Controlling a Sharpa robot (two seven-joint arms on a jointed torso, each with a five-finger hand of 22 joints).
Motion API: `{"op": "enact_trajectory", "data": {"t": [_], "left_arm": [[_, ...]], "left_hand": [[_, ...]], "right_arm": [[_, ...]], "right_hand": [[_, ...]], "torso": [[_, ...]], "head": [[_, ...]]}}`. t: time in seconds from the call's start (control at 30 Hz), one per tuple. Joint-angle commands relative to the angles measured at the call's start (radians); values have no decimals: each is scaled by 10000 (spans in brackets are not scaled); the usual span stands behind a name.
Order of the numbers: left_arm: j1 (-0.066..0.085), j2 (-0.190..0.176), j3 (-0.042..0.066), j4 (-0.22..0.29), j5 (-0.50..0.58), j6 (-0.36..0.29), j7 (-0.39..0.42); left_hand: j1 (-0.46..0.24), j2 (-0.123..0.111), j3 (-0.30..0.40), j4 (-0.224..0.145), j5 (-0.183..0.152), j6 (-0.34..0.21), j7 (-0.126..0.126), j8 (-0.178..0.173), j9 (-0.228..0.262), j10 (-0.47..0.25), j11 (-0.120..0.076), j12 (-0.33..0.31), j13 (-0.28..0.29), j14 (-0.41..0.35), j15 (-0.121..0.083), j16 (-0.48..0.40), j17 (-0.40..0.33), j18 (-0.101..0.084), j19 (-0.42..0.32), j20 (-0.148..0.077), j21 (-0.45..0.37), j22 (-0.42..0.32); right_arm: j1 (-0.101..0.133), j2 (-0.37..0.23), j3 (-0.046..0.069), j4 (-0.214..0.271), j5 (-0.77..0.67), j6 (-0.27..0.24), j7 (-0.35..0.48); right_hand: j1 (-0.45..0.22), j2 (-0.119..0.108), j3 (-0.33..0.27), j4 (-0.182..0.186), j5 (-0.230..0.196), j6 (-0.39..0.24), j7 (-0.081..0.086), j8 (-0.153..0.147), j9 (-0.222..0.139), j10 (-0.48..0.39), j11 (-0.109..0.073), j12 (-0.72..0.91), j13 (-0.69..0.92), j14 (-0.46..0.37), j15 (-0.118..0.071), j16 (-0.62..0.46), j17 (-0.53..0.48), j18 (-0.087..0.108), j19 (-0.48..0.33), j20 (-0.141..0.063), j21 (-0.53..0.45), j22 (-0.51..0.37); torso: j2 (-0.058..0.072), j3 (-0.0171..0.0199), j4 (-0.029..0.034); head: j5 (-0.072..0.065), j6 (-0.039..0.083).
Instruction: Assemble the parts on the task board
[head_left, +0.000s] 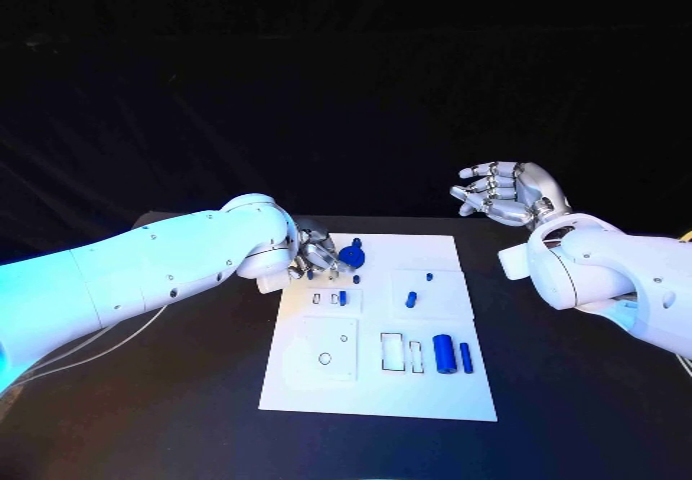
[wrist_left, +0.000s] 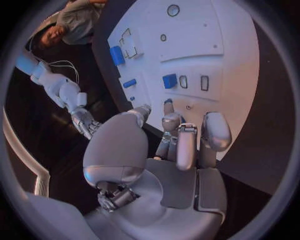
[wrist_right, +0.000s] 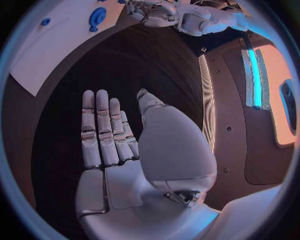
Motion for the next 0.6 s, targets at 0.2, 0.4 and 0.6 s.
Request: {"op": "enact_trajectory", "data": {"t": [0.2,0.4,0.6], "left_arm": [[20,304,-120,-334,-99,382,-92],[17,437,-204,-519,-215,548,-136],[15,475,-235,-603,-257,688,-160]], "left_hand": [[-393,-68,-495,-20,-5,-211,18,149,235,78,-46,86,155,688,-48,211,1910,-420,240,-29,255,237],[-465,-61,-582,-25,-4,-294,41,81,248,37,-27,71,131,691,-34,219,1924,-422,233,-19,266,250],[-477,-55,-604,-26,-4,-320,49,56,249,25,-19,67,126,695,-28,224,1934,-425,238,-15,274,266]], "right_arm": [[15,142,4,-228,398,136,399],[17,188,4,-315,484,161,486],[17,202,4,-352,506,169,471]], "right_hand": [[176,50,-70,-35,60,558,548,-366,-379,230,185,-1202,-1877,-357,216,-1506,-1127,137,-820,216,-146,-1786],[181,90,-104,-76,63,680,571,-564,-482,321,229,-1638,-2395,-392,283,-1828,-1511,141,-906,287,-134,-2332],[164,92,-127,-80,61,683,611,-636,-516,359,256,-1732,-2515,-363,298,-1885,-1605,140,-891,296,-131,-2463]], "torso": [[10,-28,31],[9,-29,25],[7,-29,24]], "head": [[-83,-104],[-62,-169],[-54,-209]]}}
